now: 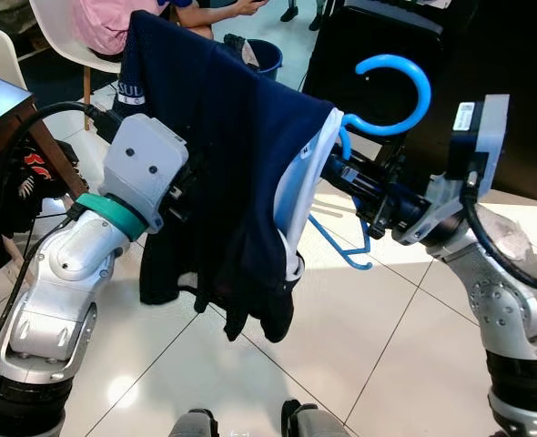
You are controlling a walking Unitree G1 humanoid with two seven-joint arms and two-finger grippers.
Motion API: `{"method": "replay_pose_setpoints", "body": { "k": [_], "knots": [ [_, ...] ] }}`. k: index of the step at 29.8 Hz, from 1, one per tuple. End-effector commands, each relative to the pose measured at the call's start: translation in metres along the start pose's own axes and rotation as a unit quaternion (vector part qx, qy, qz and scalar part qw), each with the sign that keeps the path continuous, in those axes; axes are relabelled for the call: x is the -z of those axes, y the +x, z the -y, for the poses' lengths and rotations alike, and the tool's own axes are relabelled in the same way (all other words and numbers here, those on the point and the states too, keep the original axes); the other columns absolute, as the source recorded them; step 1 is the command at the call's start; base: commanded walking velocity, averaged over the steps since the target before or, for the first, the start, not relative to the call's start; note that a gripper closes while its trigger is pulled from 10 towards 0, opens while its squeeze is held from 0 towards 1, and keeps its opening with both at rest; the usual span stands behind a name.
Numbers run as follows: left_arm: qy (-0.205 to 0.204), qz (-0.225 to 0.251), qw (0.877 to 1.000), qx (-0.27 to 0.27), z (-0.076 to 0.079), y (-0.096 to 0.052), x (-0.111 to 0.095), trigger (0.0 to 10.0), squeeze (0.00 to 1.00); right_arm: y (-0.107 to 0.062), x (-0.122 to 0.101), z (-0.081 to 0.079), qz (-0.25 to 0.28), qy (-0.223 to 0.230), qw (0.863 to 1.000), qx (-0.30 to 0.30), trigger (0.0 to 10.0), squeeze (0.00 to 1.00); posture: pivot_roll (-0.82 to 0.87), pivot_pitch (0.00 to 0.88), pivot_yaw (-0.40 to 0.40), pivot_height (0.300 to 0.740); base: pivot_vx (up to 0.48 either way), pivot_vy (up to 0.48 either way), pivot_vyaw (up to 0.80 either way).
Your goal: Hang hanger
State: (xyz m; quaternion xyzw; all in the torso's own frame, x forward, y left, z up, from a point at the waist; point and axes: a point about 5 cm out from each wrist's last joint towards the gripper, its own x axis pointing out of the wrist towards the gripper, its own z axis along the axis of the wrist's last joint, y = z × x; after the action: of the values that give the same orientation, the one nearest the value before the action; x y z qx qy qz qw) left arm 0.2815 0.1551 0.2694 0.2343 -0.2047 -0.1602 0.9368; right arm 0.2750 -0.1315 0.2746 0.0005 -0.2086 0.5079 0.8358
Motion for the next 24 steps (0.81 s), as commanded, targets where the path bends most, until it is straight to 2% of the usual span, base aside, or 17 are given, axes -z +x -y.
{"method": "replay_pose_setpoints", "body": {
  "k": [1, 7, 10, 11, 13, 15, 16, 17, 18, 19, 20, 21, 22, 23, 24],
  "knots": [
    [0.008, 0.005, 1.000, -0.010, -0.003, 0.001, 0.000, 0.0, 0.00, 0.002, -0.012, -0.003, 0.020, -0.010, 1.000, -0.015, 10.0, 0.00, 0.06, 0.108, 0.018, 0.740, 0.000, 0.000, 0.00],
    [0.027, 0.021, 0.999, -0.026, -0.009, 0.002, -0.006, 0.0, 0.00, 0.001, -0.014, -0.004, 0.022, -0.009, 1.000, -0.016, 10.0, 0.00, 0.06, 0.108, 0.019, 0.740, 0.000, 0.000, 0.00],
    [0.024, 0.051, 0.998, -0.011, -0.008, 0.005, -0.023, 0.0, 0.00, 0.000, -0.011, -0.005, 0.009, -0.016, 1.000, -0.016, 10.0, 0.00, 0.06, 0.109, 0.020, 0.740, 0.000, 0.000, 0.00],
    [0.020, 0.062, 0.998, 0.015, -0.006, 0.005, -0.031, 10.0, 0.00, 0.000, -0.009, -0.004, 0.000, -0.020, 1.000, -0.014, 10.0, 0.00, 0.06, 0.107, 0.021, 0.740, 0.000, 0.000, 0.00],
    [0.020, 0.062, 0.998, 0.015, -0.006, 0.005, -0.031, 10.0, 0.00, 0.000, -0.009, -0.004, 0.000, -0.020, 1.000, -0.014, 10.0, 0.00, 0.06, 0.107, 0.021, 0.740, 0.000, 0.000, 0.00],
    [0.020, 0.073, 0.990, 0.116, 0.005, -0.001, -0.046, 10.0, 0.00, 0.000, 0.007, 0.000, -0.048, -0.049, 0.998, 0.000, 10.0, 0.00, 0.07, 0.107, 0.021, 0.740, 0.000, 0.000, 0.00],
    [0.020, 0.073, 0.990, 0.116, 0.005, -0.001, -0.046, 10.0, 0.00, 0.000, 0.007, 0.000, -0.048, -0.049, 0.998, 0.000, 10.0, 0.00, 0.07, 0.107, 0.021, 0.740, 0.000, 0.000, 0.00],
    [0.026, 0.074, 0.983, 0.163, 0.010, -0.006, -0.050, 10.0, 0.00, 0.001, 0.015, 0.001, -0.072, -0.066, 0.995, 0.005, 10.0, 0.00, 0.08, 0.106, 0.022, 0.740, 0.000, 0.000, 0.00],
    [0.026, 0.074, 0.983, 0.163, 0.010, -0.006, -0.050, 10.0, 0.00, 0.001, 0.015, 0.001, -0.072, -0.066, 0.995, 0.005, 10.0, 0.00, 0.08, 0.106, 0.022, 0.740, 0.000, 0.000, 0.00],
    [0.037, 0.072, 0.977, 0.198, 0.012, -0.010, -0.052, 10.0, 0.00, 0.000, 0.023, 0.002, -0.091, -0.075, 0.993, 0.005, 10.0, 0.00, 0.08, 0.107, 0.023, 0.740, 0.000, 0.000, 0.00],
    [0.037, 0.072, 0.977, 0.198, 0.012, -0.010, -0.052, 10.0, 0.00, 0.000, 0.023, 0.002, -0.091, -0.075, 0.993, 0.005, 10.0, 0.00, 0.08, 0.107, 0.023, 0.740, 0.000, 0.000, 0.00],
    [0.051, 0.066, 0.970, 0.226, 0.013, -0.015, -0.051, 10.0, 0.07, 0.000, 0.030, 0.004, -0.109, -0.086, 0.990, 0.010, 10.0, 0.00, 0.08, 0.107, 0.025, 0.740, 0.000, 0.000, 0.00],
    [0.051, 0.066, 0.970, 0.226, 0.013, -0.015, -0.051, 10.0, 0.07, 0.000, 0.030, 0.004, -0.109, -0.086, 0.990, 0.010, 10.0, 0.00, 0.08, 0.107, 0.025, 0.740, 0.000, 0.000, 0.00],
    [0.061, 0.060, 0.967, 0.242, 0.012, -0.018, -0.050, 10.0, 0.78, -0.002, 0.036, 0.006, -0.124, -0.093, 0.988, 0.015, 10.0, 0.00, 0.08, 0.108, 0.026, 0.740, 0.000, 0.000, 0.00],
    [0.061, 0.060, 0.967, 0.242, 0.012, -0.018, -0.050, 10.0, 0.78, -0.002, 0.036, 0.006, -0.124, -0.093, 0.988, 0.015, 10.0, 0.00, 0.08, 0.108, 0.026, 0.740, 0.000, 0.000, 0.00]
  ]
}}
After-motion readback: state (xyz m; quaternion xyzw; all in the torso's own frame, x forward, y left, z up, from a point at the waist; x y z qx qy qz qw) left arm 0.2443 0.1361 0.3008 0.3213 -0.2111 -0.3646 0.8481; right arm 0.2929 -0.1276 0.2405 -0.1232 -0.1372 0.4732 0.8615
